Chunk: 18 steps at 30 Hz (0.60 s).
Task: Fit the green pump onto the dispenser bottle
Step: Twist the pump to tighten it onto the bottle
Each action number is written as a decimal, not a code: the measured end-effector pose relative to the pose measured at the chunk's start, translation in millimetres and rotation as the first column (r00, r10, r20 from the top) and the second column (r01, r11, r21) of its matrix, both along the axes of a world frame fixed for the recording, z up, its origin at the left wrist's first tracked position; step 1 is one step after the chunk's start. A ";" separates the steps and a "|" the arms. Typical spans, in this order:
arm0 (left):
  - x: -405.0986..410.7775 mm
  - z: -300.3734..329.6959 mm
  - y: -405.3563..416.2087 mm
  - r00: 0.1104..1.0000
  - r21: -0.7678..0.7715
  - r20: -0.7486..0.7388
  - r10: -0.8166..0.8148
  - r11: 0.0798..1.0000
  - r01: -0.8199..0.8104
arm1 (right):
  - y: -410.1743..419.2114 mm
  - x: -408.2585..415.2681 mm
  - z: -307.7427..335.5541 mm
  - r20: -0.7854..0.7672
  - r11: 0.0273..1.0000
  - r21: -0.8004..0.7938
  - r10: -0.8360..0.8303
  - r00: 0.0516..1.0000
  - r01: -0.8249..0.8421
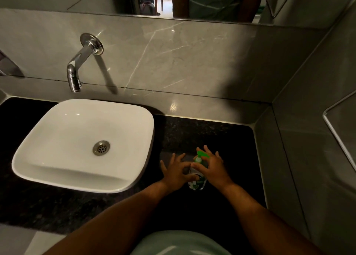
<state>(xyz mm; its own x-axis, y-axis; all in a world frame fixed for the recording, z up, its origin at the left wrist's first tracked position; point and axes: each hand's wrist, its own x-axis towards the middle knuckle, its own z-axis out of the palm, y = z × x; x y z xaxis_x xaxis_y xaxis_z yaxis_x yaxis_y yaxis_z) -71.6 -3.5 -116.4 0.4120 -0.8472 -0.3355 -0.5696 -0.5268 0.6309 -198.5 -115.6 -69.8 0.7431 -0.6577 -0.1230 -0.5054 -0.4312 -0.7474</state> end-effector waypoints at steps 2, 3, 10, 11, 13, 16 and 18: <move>-6.5 0.3 0.3 0.995 -0.004 0.089 0.043 0.999 -0.042 | 5.0 2.1 -5.3 0.001 0.998 -0.043 -0.035 0.999 0.035; -9.4 1.1 1.1 0.991 -0.015 0.123 0.060 0.998 -0.059 | 7.7 3.3 -7.4 0.004 0.996 -0.071 -0.059 0.998 0.059; -8.9 16.1 5.1 0.926 -0.128 0.362 0.102 0.990 -0.058 | 27.7 7.8 -14.9 0.126 0.958 -0.214 -0.167 0.978 0.191; -7.6 17.4 5.1 0.923 -0.129 0.372 0.103 0.990 -0.059 | 30.4 8.9 -14.8 0.134 0.955 -0.217 -0.178 0.975 0.204; -6.2 17.7 5.8 0.921 -0.126 0.376 0.104 0.990 -0.060 | 34.0 11.3 -13.3 0.142 0.951 -0.212 -0.199 0.970 0.226; -4.4 14.2 6.2 0.920 -0.121 0.379 0.097 0.991 -0.055 | 33.3 11.6 -11.0 0.125 0.953 -0.206 -0.199 0.972 0.221; -2.8 11.1 6.2 0.919 -0.133 0.381 0.096 0.990 -0.048 | 31.4 10.7 -9.8 0.101 0.954 -0.209 -0.198 0.975 0.215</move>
<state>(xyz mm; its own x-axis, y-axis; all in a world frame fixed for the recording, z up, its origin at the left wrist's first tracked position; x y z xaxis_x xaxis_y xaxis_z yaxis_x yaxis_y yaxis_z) -74.4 2.7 -105.3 0.5507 -0.8338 -0.0374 -0.7444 -0.5110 0.4299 -187.8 -84.2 -79.6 0.5896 -0.8024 0.0925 -0.5448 -0.4796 -0.6878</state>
